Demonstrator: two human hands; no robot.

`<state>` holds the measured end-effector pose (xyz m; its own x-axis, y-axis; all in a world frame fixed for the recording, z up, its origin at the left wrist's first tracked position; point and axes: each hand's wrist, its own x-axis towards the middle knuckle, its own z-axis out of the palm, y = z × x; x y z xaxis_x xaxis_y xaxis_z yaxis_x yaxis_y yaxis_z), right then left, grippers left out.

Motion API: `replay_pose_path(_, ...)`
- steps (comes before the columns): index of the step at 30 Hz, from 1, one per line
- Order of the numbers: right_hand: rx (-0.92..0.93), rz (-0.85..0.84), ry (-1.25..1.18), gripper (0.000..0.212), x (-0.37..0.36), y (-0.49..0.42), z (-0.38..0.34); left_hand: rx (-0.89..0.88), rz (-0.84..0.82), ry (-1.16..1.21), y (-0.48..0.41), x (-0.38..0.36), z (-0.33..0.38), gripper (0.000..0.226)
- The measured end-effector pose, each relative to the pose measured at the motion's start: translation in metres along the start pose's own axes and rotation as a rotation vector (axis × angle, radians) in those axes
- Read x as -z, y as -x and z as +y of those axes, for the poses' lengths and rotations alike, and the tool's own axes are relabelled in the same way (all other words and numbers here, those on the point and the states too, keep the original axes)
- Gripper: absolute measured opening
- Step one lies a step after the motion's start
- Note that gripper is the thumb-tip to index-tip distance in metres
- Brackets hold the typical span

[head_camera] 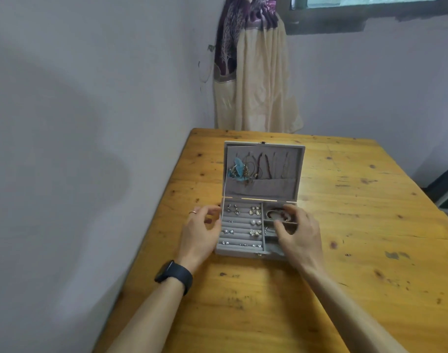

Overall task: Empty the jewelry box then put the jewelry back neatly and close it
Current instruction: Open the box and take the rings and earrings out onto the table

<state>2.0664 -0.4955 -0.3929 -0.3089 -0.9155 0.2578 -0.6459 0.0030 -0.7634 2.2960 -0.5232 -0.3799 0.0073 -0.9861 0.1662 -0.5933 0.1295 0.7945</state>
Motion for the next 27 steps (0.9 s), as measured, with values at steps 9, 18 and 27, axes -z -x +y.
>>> replay_pose_path(9, 0.189, -0.078, 0.092, 0.026, -0.022, 0.044, -0.028, -0.040, 0.041, -0.098, 0.039, -0.009, -0.012, 0.018)
replay_pose_path(18, 0.253, -0.426, 0.266, 0.018, -0.033, 0.015, -0.052, 0.035, -0.215, -0.413, 0.013, 0.021, 0.010, 0.014)
replay_pose_path(27, 0.487, -0.606, 0.451, 0.020, -0.030, -0.002, -0.073, 0.035, -0.432, -0.432, -0.007, 0.037, 0.019, 0.016)
